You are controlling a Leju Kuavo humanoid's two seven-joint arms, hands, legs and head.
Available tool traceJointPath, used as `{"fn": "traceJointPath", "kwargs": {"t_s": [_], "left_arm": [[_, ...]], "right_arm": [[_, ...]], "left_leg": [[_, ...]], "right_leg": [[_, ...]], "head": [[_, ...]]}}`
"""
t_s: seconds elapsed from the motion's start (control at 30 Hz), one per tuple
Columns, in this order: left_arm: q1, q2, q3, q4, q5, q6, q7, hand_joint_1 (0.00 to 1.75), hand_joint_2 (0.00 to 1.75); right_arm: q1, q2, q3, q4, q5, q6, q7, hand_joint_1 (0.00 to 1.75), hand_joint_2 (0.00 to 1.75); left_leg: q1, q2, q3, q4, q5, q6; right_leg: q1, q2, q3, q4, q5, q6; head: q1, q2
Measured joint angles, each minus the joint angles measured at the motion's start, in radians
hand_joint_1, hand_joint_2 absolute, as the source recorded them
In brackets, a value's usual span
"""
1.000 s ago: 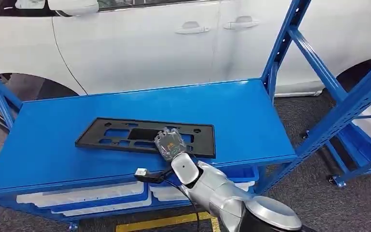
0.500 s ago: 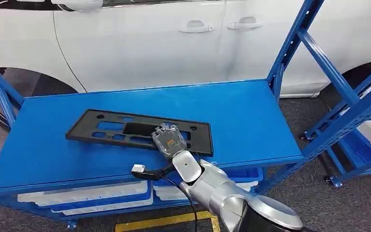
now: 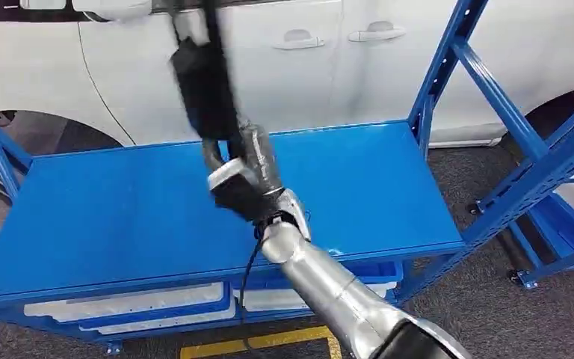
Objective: Take the parts from the cabinet and place them on the table.
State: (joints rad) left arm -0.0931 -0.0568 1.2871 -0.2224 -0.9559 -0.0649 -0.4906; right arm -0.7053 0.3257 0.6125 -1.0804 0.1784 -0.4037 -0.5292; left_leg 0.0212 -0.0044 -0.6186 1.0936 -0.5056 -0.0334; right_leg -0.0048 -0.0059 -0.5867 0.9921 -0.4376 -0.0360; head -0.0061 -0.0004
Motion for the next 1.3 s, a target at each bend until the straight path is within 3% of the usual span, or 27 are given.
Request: {"fn": "traceJointPath", "kwargs": {"t_s": [0.07, 0.1, 0.13, 0.17, 0.23, 0.3, 0.4, 0.43, 0.47, 0.5, 0.57, 0.6, 0.63, 0.67, 0.73, 0.77, 0.8, 0.9, 0.93, 1.0, 1.07, 1.1, 1.13, 1.17, 1.2, 1.27, 1.3], "left_arm": [[0.001, 0.003, 0.018, 0.0, 0.013, -0.012, -0.001, 0.0, 1.75], [0.003, 0.005, 0.022, 0.0, 0.012, -0.016, 0.0, 0.0, 1.75], [0.004, 0.006, 0.024, 0.0, 0.011, -0.018, 0.003, 0.0, 1.75], [0.004, 0.008, 0.026, 0.0, 0.011, -0.019, 0.008, 0.0, 1.75], [0.003, 0.012, 0.031, 0.0, 0.011, -0.019, 0.017, 0.0, 1.75], [0.0, 0.014, 0.035, 0.0, 0.013, -0.011, 0.027, 0.0, 1.75], [0.001, 0.018, 0.039, 0.0, 0.016, -0.008, 0.042, 0.0, 1.75], [0.0, 0.017, 0.039, 0.0, 0.019, -0.008, 0.045, 0.0, 1.75], [-0.001, 0.017, 0.039, 0.0, 0.019, -0.007, 0.05, 0.0, 1.75], [-0.002, 0.018, 0.04, 0.0, 0.017, -0.005, 0.056, 0.0, 1.75], [-0.002, 0.019, 0.039, 0.0, 0.012, -0.004, 0.066, 0.0, 1.75], [-0.001, 0.019, 0.039, 0.0, 0.01, -0.002, 0.073, 0.0, 1.75], [-0.001, 0.019, 0.039, 0.0, 0.007, 0.0, 0.082, 0.0, 1.75], [-0.001, 0.019, 0.039, 0.0, 0.004, 0.003, 0.092, 0.0, 1.75], [-0.001, 0.019, 0.039, 0.0, -0.001, 0.01, 0.116, 0.0, 1.75], [-0.001, 0.019, 0.039, 0.0, -0.003, 0.011, 0.125, 0.0, 1.75], [-0.002, 0.022, 0.039, 0.0, -0.007, 0.013, 0.132, 0.0, 1.75], [0.0, 0.024, 0.038, 0.0, -0.019, 0.017, 0.147, 0.0, 1.75], [0.001, 0.024, 0.038, 0.0, -0.021, 0.018, 0.149, 0.0, 1.75], [0.0, 0.025, 0.036, 0.0, -0.027, 0.021, 0.153, 0.0, 1.75], [-0.001, 0.028, 0.034, 0.0, -0.031, 0.023, 0.154, 0.0, 1.75], [-0.001, 0.029, 0.032, 0.0, -0.033, 0.023, 0.155, 0.0, 1.75], [0.0, 0.031, 0.031, 0.0, -0.034, 0.023, 0.155, 0.0, 1.75], [0.0, 0.032, 0.03, 0.0, -0.034, 0.023, 0.155, 0.0, 1.75], [-0.001, 0.033, 0.03, 0.0, -0.035, 0.023, 0.155, 0.0, 1.75], [-0.004, 0.039, 0.029, 0.0, -0.037, 0.024, 0.157, 0.0, 1.75], [-0.009, 0.046, 0.029, -0.002, -0.037, 0.026, 0.162, 0.0, 1.75]], "right_arm": [[0.066, -0.041, -0.065, -0.206, -0.188, 0.136, -0.037, 1.75, 1.75], [0.097, -0.068, -0.094, -0.287, -0.276, 0.234, -0.077, 1.75, 1.75], [0.134, -0.095, -0.119, -0.365, -0.345, 0.333, -0.113, 1.75, 1.75], [0.165, -0.115, -0.145, -0.44, -0.394, 0.416, -0.132, 1.75, 1.75], [0.218, -0.141, -0.187, -0.558, -0.465, 0.549, -0.149, 1.75, 1.75], [0.272, -0.162, -0.211, -0.668, -0.485, 0.639, -0.161, 1.75, 1.75], [0.351, -0.182, -0.217, -0.762, -0.471, 0.701, -0.162, 1.75, 1.75], [0.368, -0.188, -0.217, -0.782, -0.465, 0.715, -0.162, 1.75, 1.75], [0.381, -0.195, -0.217, -0.797, -0.455, 0.724, -0.163, 1.75, 1.75], [0.391, -0.203, -0.215, -0.806, -0.434, 0.733, -0.165, 1.75, 1.75], [0.419, -0.219, -0.205, -0.818, -0.381, 0.743, -0.167, 1.75, 1.75], [0.433, -0.227, -0.2, -0.823, -0.365, 0.747, -0.168, 1.75, 1.75], [0.446, -0.235, -0.193, -0.825, -0.348, 0.747, -0.167, 1.75, 1.75], [0.455, -0.239, -0.187, -0.827, -0.338, 0.747, -0.167, 1.75, 1.75], [0.463, -0.246, -0.178, -0.83, -0.323, 0.745, -0.167, 1.75, 1.75], [0.463, -0.251, -0.173, -0.834, -0.321, 0.741, -0.167, 1.75, 1.75], [0.464, -0.255, -0.172, -0.835, -0.321, 0.737, -0.167, 1.75, 1.75], [0.471, -0.272, -0.172, -0.841, -0.325, 0.726, -0.168, 1.75, 1.75], [0.473, -0.275, -0.172, -0.844, -0.325, 0.728, -0.168, 1.75, 1.75], [0.478, -0.28, -0.172, -0.856, -0.325, 0.732, -0.168, 1.75, 1.75], [0.491, -0.287, -0.173, -0.867, -0.324, 0.745, -0.168, 1.75, 1.75], [0.499, -0.291, -0.173, -0.872, -0.324, 0.752, -0.168, 1.75, 1.75], [0.507, -0.295, -0.173, -0.875, -0.322, 0.757, -0.168, 1.75, 1.75], [0.514, -0.299, -0.173, -0.88, -0.322, 0.761, -0.168, 1.75, 1.75], [0.518, -0.302, -0.173, -0.883, -0.321, 0.767, -0.168, 1.75, 1.75], [0.523, -0.305, -0.174, -0.894, -0.321, 0.783, -0.168, 1.75, 1.75], [0.526, -0.305, -0.175, -0.898, -0.321, 0.791, -0.168, 1.75, 1.75]], "left_leg": [[0.001, 0.0, -0.077, 0.166, -0.071, -0.005], [0.001, 0.0, -0.102, 0.215, -0.079, -0.006], [0.002, 0.0, -0.103, 0.213, -0.062, -0.006], [0.002, 0.001, -0.082, 0.166, -0.026, -0.005], [0.003, 0.001, 0.004, -0.009, 0.069, 0.001], [-0.003, -0.001, 0.043, -0.089, 0.065, 0.01], [-0.008, -0.002, 0.041, -0.087, 0.058, 0.023], [0.002, -0.001, 0.045, -0.095, 0.063, 0.03], [0.003, 0.0, 0.047, -0.096, 0.069, 0.038], [0.003, 0.002, 0.045, -0.096, 0.07, 0.043], [0.002, 0.002, 0.041, -0.096, 0.072, 0.045], [0.002, 0.002, 0.038, -0.095, 0.073, 0.045], [0.003, 0.002, 0.036, -0.094, 0.074, 0.044], [0.004, 0.001, 0.035, -0.093, 0.072, 0.042], [0.009, 0.001, 0.034, -0.089, 0.071, 0.035], [0.008, 0.0, 0.033, -0.083, 0.074, 0.029], [0.004, -0.002, 0.028, -0.077, 0.075, 0.02], [0.006, -0.003, 0.024, -0.087, 0.09, -0.003], [0.007, -0.003, 0.022, -0.088, 0.093, -0.01], [0.01, 0.001, 0.001, -0.032, 0.024, -0.011], [0.008, 0.0, -0.055, 0.127, -0.077, -0.013], [0.007, 0.0, -0.076, 0.198, -0.11, -0.013], [0.007, 0.0, -0.076, 0.224, -0.117, -0.011], [0.005, 0.0, -0.052, 0.203, -0.106, -0.007], [0.001, 0.0, -0.005, 0.135, -0.079, 0.002], [-0.013, 0.0, 0.128, -0.061, -0.023, 0.029], [-0.017, 0.004, 0.144, -0.101, -0.036, 0.038]], "right_leg": [[0.001, -0.001, 0.001, 0.001, -0.002, -0.002], [0.001, -0.002, 0.001, 0.002, -0.003, -0.002], [0.001, -0.001, 0.004, 0.002, -0.005, 0.0], [0.001, 0.0, 0.007, 0.003, -0.008, 0.002], [0.0, 0.005, 0.017, 0.007, -0.017, 0.009], [0.008, 0.009, 0.012, 0.019, -0.024, 0.017], [0.004, 0.011, 0.01, 0.014, -0.021, 0.033], [0.007, 0.012, 0.01, 0.016, -0.027, 0.039], [0.003, 0.011, 0.005, 0.037, -0.046, 0.045], [0.001, 0.011, -0.018, 0.093, -0.088, 0.049], [-0.006, 0.011, -0.087, 0.25, -0.168, 0.056], [-0.008, 0.011, -0.112, 0.307, -0.186, 0.06], [-0.011, 0.01, -0.115, 0.322, -0.181, 0.062], [-0.015, 0.01, -0.095, 0.287, -0.151, 0.065], [-0.022, 0.008, -0.001, 0.113, -0.067, 0.068], [-0.025, 0.008, 0.038, 0.036, -0.051, 0.068], [-0.015, 0.013, 0.038, 0.03, -0.054, 0.063], [-0.009, 0.018, 0.023, 0.036, -0.042, 0.04], [-0.016, 0.017, 0.02, 0.028, -0.034, 0.027], [-0.016, 0.011, 0.009, 0.024, -0.02, 0.009], [-0.009, 0.008, -0.009, 0.025, -0.007, 0.002], [-0.004, 0.007, -0.019, 0.025, 0.0, -0.001], [0.001, 0.006, -0.028, 0.026, 0.006, -0.003], [0.005, 0.007, -0.038, 0.027, 0.013, -0.004], [0.01, 0.007, -0.047, 0.028, 0.02, -0.004], [0.016, 0.009, -0.058, 0.029, 0.036, -0.003], [0.019, 0.008, -0.061, 0.028, 0.042, 0.003]], "head": [[0.0, 0.0], [0.0, 0.0], [0.0, 0.0], [0.0, 0.0], [0.0, 0.0], [0.0, 0.0], [0.0, 0.0], [0.0, 0.0], [0.0, 0.0], [0.0, 0.0], [0.0, 0.0], [0.0, 0.0], [0.0, 0.0], [0.0, 0.0], [0.0, 0.0], [0.0, 0.0], [0.0, 0.0], [0.0, 0.0], [0.0, 0.0], [0.0, 0.0], [0.0, 0.0], [0.0, 0.0], [0.0, 0.0], [0.0, 0.0], [0.0, 0.0], [0.0, 0.0], [0.0, 0.0]]}}
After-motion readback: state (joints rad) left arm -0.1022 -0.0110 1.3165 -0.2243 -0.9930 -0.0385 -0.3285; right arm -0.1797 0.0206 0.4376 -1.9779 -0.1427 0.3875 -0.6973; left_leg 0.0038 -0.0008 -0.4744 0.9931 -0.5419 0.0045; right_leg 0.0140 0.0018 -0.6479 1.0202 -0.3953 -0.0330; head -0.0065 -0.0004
